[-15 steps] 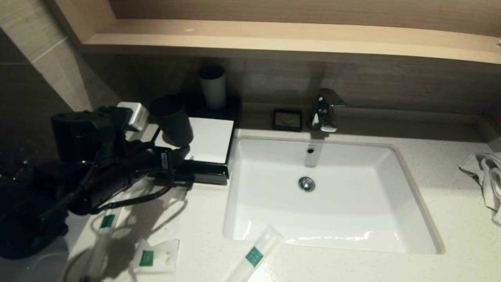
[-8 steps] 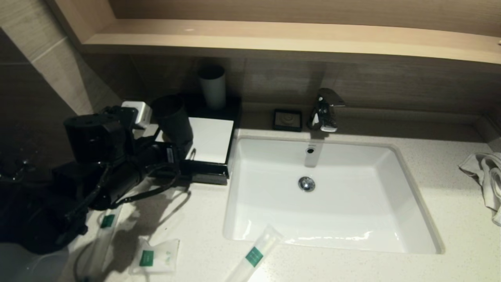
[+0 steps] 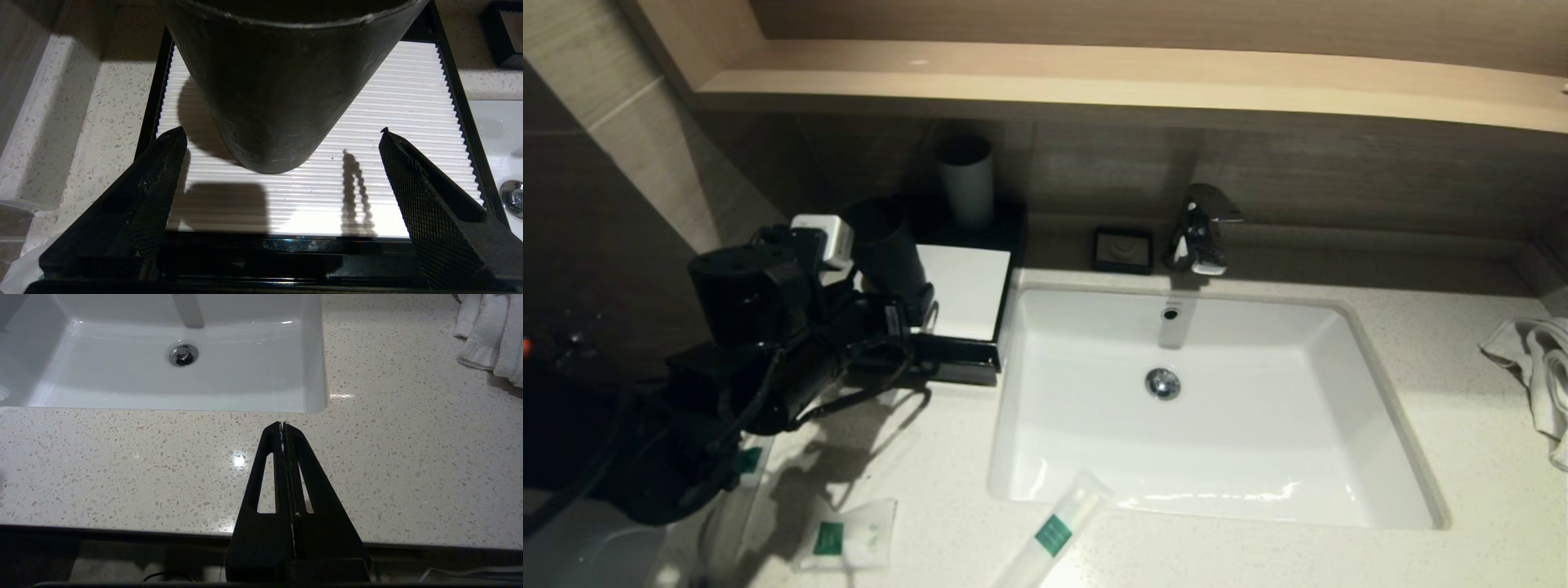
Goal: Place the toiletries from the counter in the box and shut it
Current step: Pick up the cup
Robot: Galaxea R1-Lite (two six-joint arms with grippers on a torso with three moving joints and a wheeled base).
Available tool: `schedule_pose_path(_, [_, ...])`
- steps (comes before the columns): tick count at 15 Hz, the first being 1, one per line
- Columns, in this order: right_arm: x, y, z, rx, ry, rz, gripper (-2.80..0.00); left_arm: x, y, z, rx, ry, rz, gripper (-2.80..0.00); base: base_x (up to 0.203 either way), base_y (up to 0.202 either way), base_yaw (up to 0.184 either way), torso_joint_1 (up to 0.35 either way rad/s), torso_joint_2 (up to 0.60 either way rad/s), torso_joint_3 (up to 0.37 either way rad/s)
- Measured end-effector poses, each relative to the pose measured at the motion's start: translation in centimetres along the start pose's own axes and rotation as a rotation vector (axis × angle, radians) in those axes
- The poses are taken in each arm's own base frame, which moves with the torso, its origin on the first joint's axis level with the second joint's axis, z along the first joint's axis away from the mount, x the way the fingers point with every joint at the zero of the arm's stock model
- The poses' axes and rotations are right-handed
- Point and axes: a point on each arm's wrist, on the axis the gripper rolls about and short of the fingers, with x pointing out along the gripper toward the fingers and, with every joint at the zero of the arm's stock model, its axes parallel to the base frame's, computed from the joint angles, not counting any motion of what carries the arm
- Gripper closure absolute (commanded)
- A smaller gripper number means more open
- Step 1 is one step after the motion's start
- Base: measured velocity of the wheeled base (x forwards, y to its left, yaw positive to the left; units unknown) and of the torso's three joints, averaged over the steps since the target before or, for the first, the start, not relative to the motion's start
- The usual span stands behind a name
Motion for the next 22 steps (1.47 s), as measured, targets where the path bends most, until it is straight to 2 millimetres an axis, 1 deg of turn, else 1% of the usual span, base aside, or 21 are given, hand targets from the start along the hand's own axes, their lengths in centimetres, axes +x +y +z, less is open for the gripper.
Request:
schedule_pose_path(4, [0.0, 0.0, 0.0, 0.000, 0.000, 0.000, 0.00, 0.3, -0.3, -0.4, 0.005, 0.009, -0.007, -2.80, 0.000, 0.000, 0.000, 0.000, 0.00, 0.000])
schedule_pose_path(10, [0.0, 0.0, 0.0, 0.000, 0.000, 0.000, 0.00, 0.8, -0.6, -0.5, -0.005, -0.036, 0.012, -2.80, 0.000, 0.000, 0.000, 0.000, 0.00, 0.000])
schedule_pose_path(22, [0.0, 0.0, 0.0, 0.000, 0.000, 0.000, 0.00, 1.6, -0.8, -1.0, 0.007, -0.035, 0.017, -2.80, 0.000, 0.000, 0.000, 0.000, 0.00, 0.000])
